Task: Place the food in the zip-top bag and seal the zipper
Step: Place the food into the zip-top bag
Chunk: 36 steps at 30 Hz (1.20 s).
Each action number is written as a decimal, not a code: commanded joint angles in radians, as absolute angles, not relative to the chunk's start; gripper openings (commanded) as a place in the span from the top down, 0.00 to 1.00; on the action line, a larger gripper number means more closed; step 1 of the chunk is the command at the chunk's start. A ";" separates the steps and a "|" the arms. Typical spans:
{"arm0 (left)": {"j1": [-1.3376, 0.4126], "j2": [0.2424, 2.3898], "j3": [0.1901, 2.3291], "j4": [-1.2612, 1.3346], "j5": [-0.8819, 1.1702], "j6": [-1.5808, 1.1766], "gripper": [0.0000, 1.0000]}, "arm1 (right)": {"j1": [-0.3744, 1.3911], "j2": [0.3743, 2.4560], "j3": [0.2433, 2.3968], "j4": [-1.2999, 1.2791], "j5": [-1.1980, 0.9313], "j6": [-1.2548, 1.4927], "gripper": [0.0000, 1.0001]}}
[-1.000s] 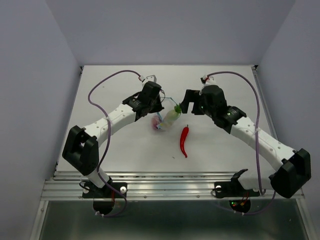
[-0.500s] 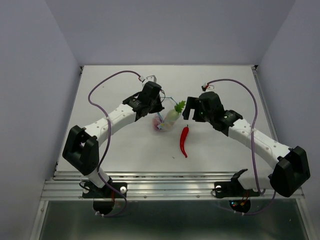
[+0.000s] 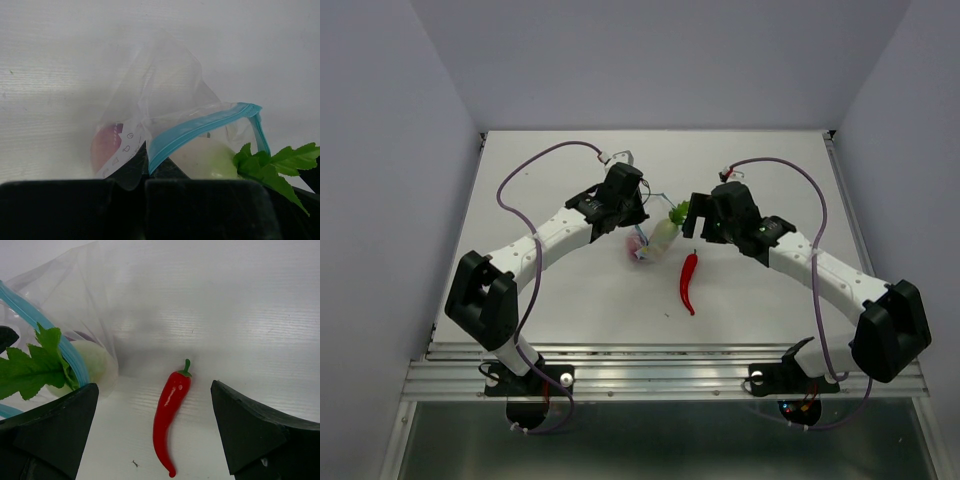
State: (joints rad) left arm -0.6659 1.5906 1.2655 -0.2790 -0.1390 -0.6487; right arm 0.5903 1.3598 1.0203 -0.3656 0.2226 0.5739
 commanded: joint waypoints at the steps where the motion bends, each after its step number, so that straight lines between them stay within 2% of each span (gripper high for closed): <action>1: -0.664 1.571 1.273 -0.247 -0.141 -0.652 1.00 | 0.594 1.321 1.055 -0.319 0.199 0.580 0.00; 15: -0.664 1.569 1.259 -0.238 -0.133 -0.649 1.00 | 0.594 1.373 1.167 -0.348 0.302 0.545 0.00; 33: -0.664 1.582 1.252 -0.213 -0.092 -0.644 1.00 | 0.594 1.569 1.244 -0.356 0.195 0.515 0.00; 34: -0.664 1.582 1.250 -0.212 -0.089 -0.644 1.00 | 0.594 1.587 1.256 -0.354 0.190 0.515 0.02; 35: -0.664 1.582 1.249 -0.212 -0.087 -0.643 1.00 | 0.594 1.592 1.259 -0.354 0.192 0.517 0.08; 36: -0.664 1.583 1.249 -0.212 -0.086 -0.643 1.00 | 0.594 1.595 1.262 -0.354 0.198 0.517 0.28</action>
State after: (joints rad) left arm -0.6655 1.5909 1.2621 -0.2527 -0.1028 -0.6483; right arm 0.5903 1.5913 1.2015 -0.3679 0.2070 0.5224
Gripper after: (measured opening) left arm 0.033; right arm 0.834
